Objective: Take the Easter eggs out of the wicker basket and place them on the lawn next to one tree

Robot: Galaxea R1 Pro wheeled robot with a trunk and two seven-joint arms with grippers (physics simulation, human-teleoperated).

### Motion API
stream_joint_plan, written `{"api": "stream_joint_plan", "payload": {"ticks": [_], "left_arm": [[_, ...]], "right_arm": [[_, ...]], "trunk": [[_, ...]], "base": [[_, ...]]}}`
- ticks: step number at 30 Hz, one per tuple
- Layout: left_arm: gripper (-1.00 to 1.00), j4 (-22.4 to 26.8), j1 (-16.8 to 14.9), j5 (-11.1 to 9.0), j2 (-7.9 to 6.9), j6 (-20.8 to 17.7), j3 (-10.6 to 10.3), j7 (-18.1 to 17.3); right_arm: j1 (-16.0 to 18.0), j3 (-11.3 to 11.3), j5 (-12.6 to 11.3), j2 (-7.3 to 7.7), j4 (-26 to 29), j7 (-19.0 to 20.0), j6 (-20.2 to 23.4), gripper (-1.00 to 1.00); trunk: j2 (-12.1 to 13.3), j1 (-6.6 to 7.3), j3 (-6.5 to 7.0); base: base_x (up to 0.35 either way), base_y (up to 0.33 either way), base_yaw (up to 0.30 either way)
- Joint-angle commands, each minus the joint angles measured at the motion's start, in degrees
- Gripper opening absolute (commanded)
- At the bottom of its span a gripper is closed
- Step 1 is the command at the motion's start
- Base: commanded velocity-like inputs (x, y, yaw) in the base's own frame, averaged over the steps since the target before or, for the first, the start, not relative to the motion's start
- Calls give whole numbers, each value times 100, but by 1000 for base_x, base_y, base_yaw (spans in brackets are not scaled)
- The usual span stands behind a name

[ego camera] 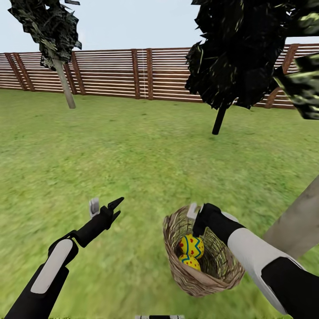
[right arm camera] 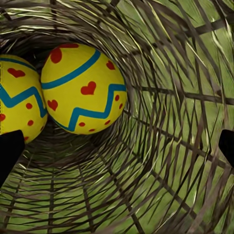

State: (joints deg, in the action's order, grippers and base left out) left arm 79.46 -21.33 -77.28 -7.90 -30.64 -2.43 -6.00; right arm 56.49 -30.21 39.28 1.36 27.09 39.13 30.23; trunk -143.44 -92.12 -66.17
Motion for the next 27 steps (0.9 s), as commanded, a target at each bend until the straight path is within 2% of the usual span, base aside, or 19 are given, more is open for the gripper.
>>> {"api": "stream_joint_plan", "payload": {"ticks": [1,26,27], "left_arm": [[100,-1,-3,-24,-4,-17,-4,-6],[100,-1,-3,-24,-3,-21,-3,-6],[100,-34,30,11,-36,12,30,25]], "right_arm": [[2,-20,53,5,15,44,12,100],[2,-17,54,5,43,40,18,100],[35,-1,48,1,76,7,-15,100]], "trunk": [[-4,-1,-28],[-37,-65,-582],[-37,-66,-581]], "base": [[0,0,0],[0,0,0],[0,0,0]]}}
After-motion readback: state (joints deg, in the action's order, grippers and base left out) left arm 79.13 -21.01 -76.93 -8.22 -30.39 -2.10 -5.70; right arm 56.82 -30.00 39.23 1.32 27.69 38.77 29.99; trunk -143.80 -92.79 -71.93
